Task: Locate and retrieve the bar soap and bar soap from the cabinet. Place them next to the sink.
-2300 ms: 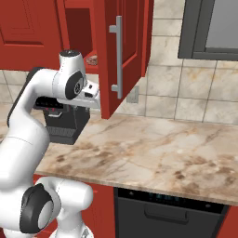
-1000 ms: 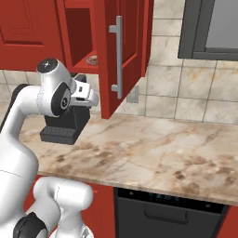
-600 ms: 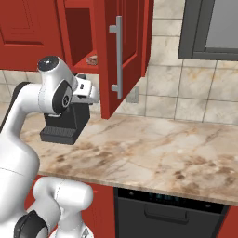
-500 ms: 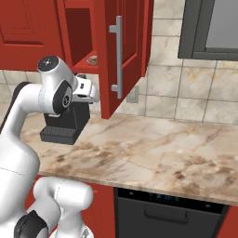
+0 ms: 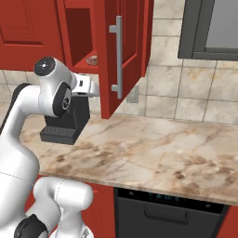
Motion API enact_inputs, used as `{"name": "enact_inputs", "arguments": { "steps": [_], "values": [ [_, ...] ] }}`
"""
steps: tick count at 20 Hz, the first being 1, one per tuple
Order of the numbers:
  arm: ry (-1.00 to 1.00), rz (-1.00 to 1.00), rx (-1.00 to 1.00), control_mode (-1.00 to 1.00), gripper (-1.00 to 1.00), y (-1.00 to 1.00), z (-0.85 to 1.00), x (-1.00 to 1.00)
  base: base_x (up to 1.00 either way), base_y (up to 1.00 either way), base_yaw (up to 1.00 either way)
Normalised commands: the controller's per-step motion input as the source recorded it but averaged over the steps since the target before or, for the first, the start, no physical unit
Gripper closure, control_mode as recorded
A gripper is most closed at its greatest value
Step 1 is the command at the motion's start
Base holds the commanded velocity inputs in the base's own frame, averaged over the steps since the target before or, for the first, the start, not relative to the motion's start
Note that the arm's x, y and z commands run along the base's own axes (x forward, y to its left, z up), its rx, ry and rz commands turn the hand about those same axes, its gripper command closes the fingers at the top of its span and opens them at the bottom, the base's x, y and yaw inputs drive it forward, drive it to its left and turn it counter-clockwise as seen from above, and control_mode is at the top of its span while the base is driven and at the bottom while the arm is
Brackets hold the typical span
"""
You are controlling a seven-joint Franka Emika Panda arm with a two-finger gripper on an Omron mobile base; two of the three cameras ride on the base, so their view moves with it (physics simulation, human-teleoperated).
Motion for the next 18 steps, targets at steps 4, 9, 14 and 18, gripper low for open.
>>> {"name": "enact_inputs", "arguments": {
  "steps": [4,9,14,18],
  "values": [
    [-0.09,0.01,-0.01,-1.0,-1.0,0.0,0.24,0.0,0.0,0.0,0.0],
    [-0.04,0.02,-0.04,-1.0,-1.0,0.0,0.26,0.0,0.0,0.0,0.0],
    [0.0,0.0,-0.04,-1.0,-1.0,0.0,0.27,0.11,0.0,0.0,0.0],
    [0.0,0.04,0.0,-1.0,-1.0,0.0,0.26,0.16,0.0,0.0,0.0]
  ]
}}
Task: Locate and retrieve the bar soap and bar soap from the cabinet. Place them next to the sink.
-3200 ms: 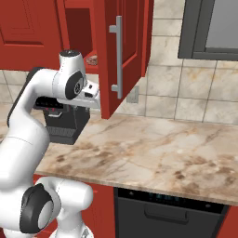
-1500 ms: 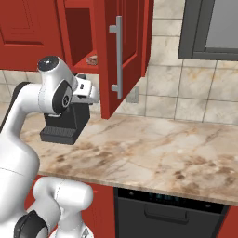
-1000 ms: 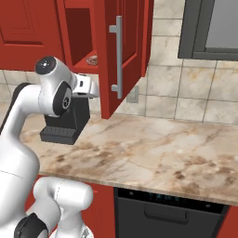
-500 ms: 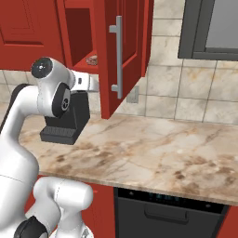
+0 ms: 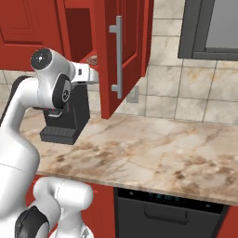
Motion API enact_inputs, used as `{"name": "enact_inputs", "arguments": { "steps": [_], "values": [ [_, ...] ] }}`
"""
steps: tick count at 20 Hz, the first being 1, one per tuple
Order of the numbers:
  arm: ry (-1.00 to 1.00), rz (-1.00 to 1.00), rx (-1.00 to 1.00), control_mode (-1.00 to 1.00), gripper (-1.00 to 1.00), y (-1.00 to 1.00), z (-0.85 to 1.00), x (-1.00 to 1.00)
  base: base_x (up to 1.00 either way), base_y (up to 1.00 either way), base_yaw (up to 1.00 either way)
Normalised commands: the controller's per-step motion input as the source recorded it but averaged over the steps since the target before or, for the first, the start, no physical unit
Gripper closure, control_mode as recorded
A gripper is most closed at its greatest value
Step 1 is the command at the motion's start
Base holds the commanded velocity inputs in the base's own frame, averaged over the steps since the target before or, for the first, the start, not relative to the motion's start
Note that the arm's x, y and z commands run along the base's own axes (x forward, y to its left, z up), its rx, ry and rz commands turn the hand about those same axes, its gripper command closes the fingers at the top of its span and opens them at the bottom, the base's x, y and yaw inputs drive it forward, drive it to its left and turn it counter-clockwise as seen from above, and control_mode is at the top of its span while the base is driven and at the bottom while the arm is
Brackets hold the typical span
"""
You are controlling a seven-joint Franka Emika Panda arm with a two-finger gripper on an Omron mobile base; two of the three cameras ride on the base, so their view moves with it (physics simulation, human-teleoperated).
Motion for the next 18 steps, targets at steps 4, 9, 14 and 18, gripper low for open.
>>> {"name": "enact_inputs", "arguments": {
  "steps": [4,9,14,18],
  "values": [
    [-0.02,0.06,0.0,-1.0,-1.0,0.0,0.23,0.15,0.0,0.0,0.0],
    [-0.03,0.05,0.0,-1.0,-1.0,0.0,0.2,0.18,0.0,0.0,0.0],
    [-0.06,0.03,-0.03,-1.0,-1.0,0.02,0.17,0.1,0.0,0.0,0.0],
    [-0.04,0.01,-0.04,-1.0,-1.0,0.09,0.01,0.21,0.0,0.0,0.0]
  ]
}}
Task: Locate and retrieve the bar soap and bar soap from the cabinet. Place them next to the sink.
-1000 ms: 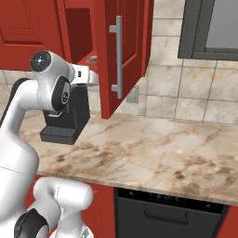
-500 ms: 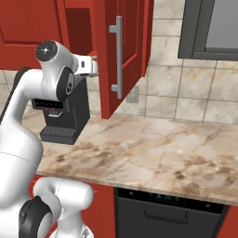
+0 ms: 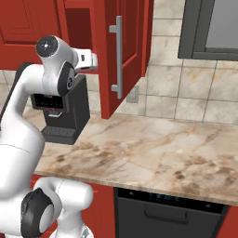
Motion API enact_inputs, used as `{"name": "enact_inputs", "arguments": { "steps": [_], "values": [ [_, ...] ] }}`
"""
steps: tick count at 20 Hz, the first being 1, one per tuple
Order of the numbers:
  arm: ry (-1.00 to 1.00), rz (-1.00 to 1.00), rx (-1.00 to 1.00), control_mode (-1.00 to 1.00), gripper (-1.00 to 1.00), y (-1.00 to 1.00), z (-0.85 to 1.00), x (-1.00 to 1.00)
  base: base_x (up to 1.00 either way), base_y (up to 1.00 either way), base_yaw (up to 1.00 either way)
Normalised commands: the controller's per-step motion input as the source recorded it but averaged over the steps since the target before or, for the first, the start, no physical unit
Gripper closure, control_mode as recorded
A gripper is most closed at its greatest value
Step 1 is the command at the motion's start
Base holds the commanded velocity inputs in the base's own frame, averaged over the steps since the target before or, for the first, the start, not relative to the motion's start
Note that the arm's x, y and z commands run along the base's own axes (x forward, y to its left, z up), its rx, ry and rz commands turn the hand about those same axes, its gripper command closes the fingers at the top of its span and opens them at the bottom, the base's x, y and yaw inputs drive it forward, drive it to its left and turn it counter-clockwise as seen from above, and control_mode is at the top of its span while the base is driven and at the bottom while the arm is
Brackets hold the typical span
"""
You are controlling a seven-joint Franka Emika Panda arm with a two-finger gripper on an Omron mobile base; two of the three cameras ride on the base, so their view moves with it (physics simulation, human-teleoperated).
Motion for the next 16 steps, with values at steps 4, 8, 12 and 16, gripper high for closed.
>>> {"name": "enact_inputs", "arguments": {
  "steps": [4,8,12,16],
  "values": [
    [0.0,0.05,0.0,-1.0,-1.0,-0.02,0.03,0.31,0.0,0.0,0.0],
    [0.01,0.03,0.0,-1.0,-1.0,0.0,0.0,0.28,0.0,0.0,0.0],
    [0.03,0.0,0.0,-1.0,-1.0,0.0,0.01,0.23,0.0,0.0,0.0],
    [0.01,0.0,0.0,-1.0,-1.0,0.0,0.01,0.26,0.0,0.0,0.0]
  ]
}}
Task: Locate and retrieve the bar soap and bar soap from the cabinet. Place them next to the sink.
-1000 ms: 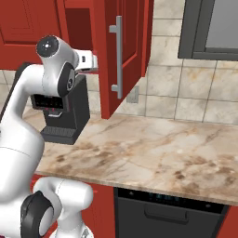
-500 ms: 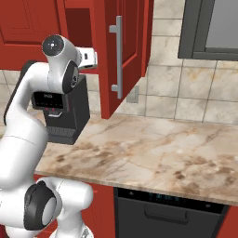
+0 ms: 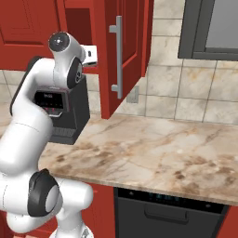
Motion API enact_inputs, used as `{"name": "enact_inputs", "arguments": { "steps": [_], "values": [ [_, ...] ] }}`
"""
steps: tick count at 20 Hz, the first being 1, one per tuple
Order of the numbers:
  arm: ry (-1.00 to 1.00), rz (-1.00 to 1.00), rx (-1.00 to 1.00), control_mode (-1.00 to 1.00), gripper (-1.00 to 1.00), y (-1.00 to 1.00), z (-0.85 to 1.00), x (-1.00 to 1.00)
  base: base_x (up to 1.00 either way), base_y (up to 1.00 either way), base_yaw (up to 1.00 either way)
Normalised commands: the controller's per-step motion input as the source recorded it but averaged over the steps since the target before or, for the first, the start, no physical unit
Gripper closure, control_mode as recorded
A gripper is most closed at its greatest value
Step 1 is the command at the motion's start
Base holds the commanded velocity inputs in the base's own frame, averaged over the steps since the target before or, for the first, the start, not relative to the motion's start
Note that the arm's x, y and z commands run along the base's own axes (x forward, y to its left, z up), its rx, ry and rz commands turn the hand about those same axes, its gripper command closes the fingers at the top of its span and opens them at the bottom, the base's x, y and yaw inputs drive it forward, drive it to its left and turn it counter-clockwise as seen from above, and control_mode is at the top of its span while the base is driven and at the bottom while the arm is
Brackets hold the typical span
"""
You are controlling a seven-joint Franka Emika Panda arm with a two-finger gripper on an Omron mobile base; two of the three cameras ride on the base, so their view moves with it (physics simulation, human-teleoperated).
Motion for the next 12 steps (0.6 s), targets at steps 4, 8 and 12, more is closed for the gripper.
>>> {"name": "enact_inputs", "arguments": {
  "steps": [4,8,12],
  "values": [
    [0.0,0.0,0.0,-1.0,-1.0,-0.04,0.01,0.26,0.0,0.0,0.0],
    [0.0,0.01,0.0,-1.0,-1.0,-0.01,0.0,0.22,0.0,0.0,0.0],
    [0.03,0.02,0.0,-1.0,-1.0,0.0,0.0,0.29,0.0,0.0,0.0]
  ]
}}
